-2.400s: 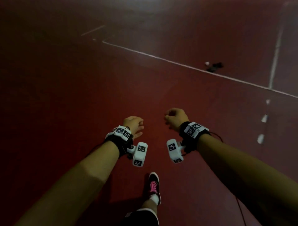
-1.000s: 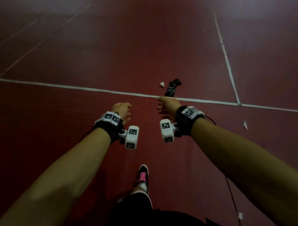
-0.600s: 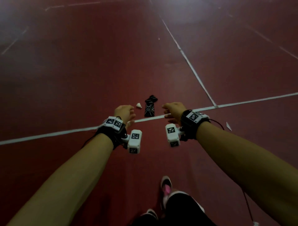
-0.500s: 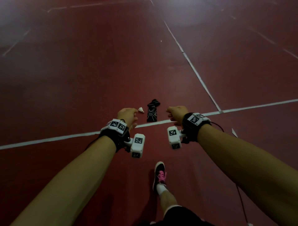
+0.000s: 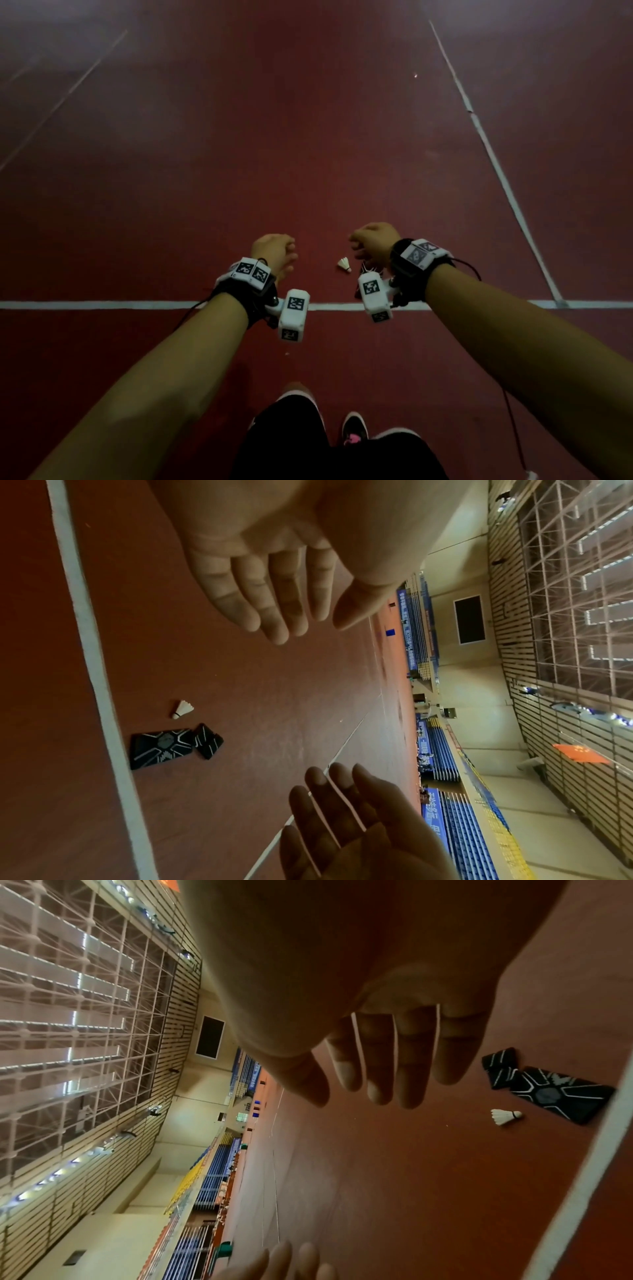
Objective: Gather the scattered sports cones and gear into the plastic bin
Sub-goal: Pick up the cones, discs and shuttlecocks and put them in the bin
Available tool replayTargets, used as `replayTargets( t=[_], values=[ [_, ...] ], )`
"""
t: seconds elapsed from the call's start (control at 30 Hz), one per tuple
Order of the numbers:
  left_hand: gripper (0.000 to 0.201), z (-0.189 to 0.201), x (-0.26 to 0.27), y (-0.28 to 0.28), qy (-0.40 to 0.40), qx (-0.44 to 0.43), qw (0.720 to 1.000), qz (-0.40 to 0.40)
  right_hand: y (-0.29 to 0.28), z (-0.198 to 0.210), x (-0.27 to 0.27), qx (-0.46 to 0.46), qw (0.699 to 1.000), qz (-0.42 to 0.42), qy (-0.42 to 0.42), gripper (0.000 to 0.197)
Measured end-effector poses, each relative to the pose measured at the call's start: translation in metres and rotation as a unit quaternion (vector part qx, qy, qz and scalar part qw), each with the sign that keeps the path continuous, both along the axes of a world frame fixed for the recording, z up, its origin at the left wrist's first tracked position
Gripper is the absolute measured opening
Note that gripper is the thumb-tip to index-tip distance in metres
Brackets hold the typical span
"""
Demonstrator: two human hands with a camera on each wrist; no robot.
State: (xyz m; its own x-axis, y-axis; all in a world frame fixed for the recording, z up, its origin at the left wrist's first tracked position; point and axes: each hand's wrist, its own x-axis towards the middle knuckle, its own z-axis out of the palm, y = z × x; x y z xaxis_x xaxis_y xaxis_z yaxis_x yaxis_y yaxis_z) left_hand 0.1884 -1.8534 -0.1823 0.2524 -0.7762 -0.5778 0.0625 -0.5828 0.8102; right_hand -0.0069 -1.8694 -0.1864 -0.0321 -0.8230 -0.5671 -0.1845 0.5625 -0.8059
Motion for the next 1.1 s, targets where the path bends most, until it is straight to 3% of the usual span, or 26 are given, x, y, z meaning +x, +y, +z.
replayTargets(
  t=[0.4,0.6,0.73,0.87,0.97,1.1],
  values=[
    [0.006,-0.1,-0.054,-0.3,0.074,0.065,0.993,-0.063,-0.242,-0.101,-0.034,0.051,0.993,-0.072,0.078,0.009],
    [0.006,-0.176,-0.062,-0.366,0.149,0.152,0.977,-0.02,-0.277,-0.202,-0.048,0.139,0.982,-0.079,0.1,0.016],
    [0.01,-0.266,-0.069,-0.393,0.141,0.187,0.972,0.014,-0.301,-0.3,-0.06,0.176,0.98,-0.053,0.076,0.009],
    [0.004,-0.359,-0.082,-0.419,0.16,0.19,0.967,0.05,-0.326,-0.413,-0.059,0.189,0.975,-0.09,0.081,0.012],
    [0.004,-0.453,-0.098,-0.442,0.181,0.186,0.964,0.059,-0.346,-0.525,-0.053,0.202,0.975,-0.042,0.075,0.01],
    [0.01,-0.542,-0.109,-0.46,0.163,0.143,0.974,0.057,-0.373,-0.626,-0.054,0.163,0.954,0.099,0.232,0.016]
  ],
)
